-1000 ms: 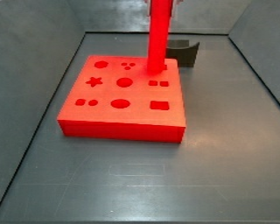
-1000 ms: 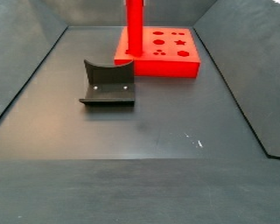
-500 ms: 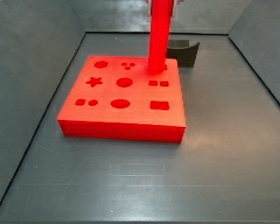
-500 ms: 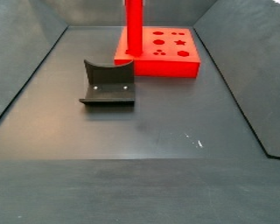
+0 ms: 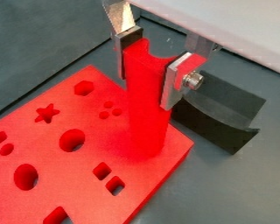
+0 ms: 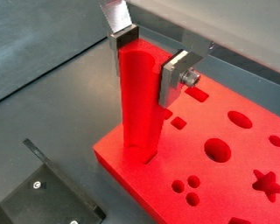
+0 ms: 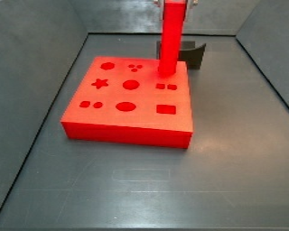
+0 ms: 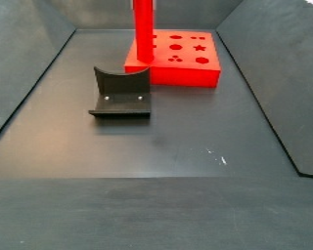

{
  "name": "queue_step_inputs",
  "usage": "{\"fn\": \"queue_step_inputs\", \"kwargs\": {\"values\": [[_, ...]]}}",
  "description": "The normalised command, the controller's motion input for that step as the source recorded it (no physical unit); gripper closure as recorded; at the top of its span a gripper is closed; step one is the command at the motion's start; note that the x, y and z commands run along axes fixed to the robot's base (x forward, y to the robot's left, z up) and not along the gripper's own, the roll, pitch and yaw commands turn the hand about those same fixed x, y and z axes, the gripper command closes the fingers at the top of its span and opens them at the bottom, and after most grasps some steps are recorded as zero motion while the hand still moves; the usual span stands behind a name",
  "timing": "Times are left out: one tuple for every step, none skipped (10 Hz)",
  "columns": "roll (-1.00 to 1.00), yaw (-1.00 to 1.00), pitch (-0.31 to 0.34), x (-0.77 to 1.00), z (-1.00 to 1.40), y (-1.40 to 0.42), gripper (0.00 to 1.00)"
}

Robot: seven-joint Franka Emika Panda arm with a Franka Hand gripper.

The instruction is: Insert the arch object.

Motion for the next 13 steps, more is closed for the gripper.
{"fn": "queue_step_inputs", "kwargs": {"values": [[-0.03,0.0,0.0,-0.03,-0.29,0.0,1.0],[0.0,-0.05,0.0,-0.19,-0.46,0.07,1.0],[0.0,-0.08,0.0,-0.45,-0.51,0.18,1.0],[-0.03,-0.07,0.0,-0.49,-0.48,0.18,1.0],[-0.06,-0.04,-0.009,-0.17,-0.29,0.01,1.0],[-0.08,0.0,-0.006,0.0,-0.14,0.0,1.0],[-0.08,0.0,-0.019,0.0,-0.17,0.0,1.0],[-0.05,0.0,-0.004,0.0,-0.13,0.0,1.0],[0.0,0.0,0.0,0.04,-0.1,0.0,1.0],[0.02,0.0,-0.006,0.02,-0.69,0.0,1.0],[0.13,0.0,-0.043,0.0,-1.0,0.0,1.0],[0.13,0.0,-0.034,0.0,-1.0,0.0,1.0],[0.14,0.0,-0.043,0.0,-0.96,0.0,1.0]]}}
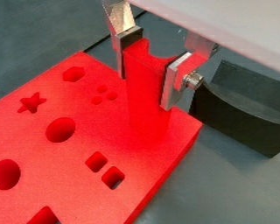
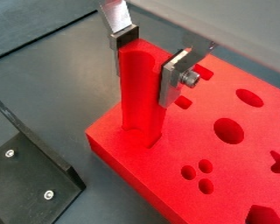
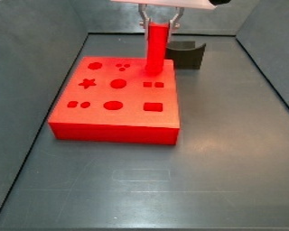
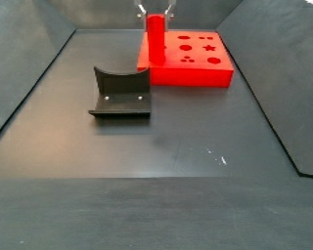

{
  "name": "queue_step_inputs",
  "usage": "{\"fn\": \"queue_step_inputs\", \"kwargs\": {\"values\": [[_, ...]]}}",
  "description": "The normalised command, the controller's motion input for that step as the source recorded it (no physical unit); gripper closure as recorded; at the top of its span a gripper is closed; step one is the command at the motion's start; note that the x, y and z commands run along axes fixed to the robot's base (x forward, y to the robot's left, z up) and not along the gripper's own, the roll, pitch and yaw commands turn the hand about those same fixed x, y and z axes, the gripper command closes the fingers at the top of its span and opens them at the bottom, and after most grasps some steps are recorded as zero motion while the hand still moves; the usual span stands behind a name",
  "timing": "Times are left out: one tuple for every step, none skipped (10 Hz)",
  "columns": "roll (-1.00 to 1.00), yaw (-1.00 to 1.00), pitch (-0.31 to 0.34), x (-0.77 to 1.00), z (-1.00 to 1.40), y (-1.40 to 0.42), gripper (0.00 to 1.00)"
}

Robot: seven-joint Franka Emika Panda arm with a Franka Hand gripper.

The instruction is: Insert the arch object.

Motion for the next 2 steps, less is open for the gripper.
{"fn": "queue_step_inputs", "kwargs": {"values": [[0.01,0.0,0.0,0.0,0.0,0.0,1.0],[0.0,0.0,0.0,0.0,0.0,0.0,1.0]]}}
